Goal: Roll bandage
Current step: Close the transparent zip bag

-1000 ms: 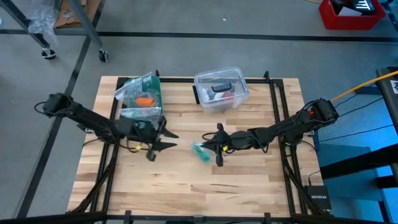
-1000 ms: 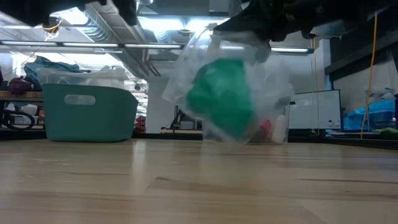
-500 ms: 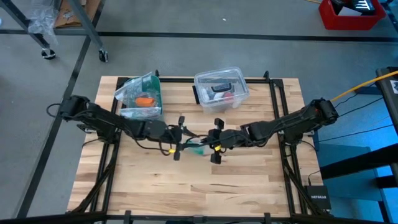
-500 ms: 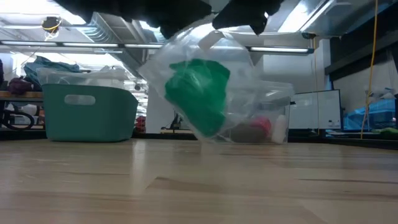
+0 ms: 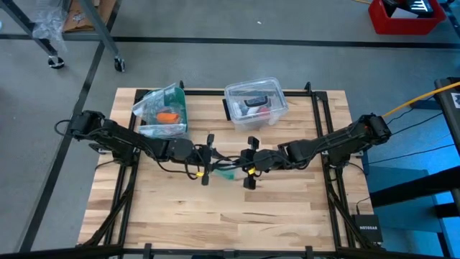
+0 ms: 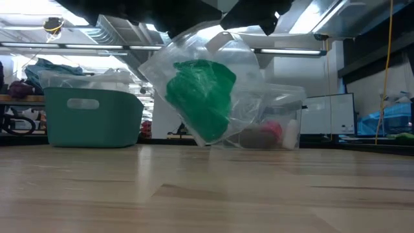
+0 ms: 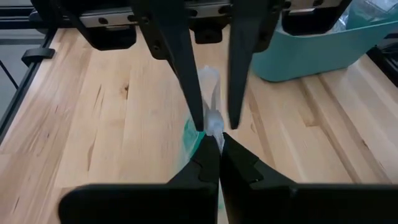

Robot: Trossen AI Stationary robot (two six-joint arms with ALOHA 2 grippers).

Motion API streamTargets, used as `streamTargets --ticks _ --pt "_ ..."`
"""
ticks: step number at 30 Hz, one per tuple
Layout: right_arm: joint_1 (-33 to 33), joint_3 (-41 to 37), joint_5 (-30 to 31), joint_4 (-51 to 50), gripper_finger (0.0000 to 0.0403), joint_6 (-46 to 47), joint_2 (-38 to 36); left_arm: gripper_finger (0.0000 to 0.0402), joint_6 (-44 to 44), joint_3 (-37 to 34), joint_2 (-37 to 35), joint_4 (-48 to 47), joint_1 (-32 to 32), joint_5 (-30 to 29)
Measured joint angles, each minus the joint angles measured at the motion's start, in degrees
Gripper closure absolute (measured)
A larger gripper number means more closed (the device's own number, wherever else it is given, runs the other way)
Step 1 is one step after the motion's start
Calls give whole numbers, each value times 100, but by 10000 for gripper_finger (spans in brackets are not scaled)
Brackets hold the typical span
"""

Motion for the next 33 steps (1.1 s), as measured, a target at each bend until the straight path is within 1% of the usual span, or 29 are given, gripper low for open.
streamTargets --ticks 5,9,12,24,27,33 --pt "0 0 2 7 398 0 0 371 5 0 -2 -12 5 6" --pt "0 0 -2 -3 398 0 0 393 -49 0 -4 -35 5 7" --pt "0 0 -5 -3 398 0 0 394 -187 0 -23 -101 5 7" --pt "-2 0 -101 11 398 44 15 399 -416 17 -274 -923 -34 2" --pt "-2 0 -103 5 398 44 15 399 -496 15 -405 -1278 -61 -1" --pt "0 0 -111 0 398 46 13 400 -581 7 -826 -2288 -155 -17"
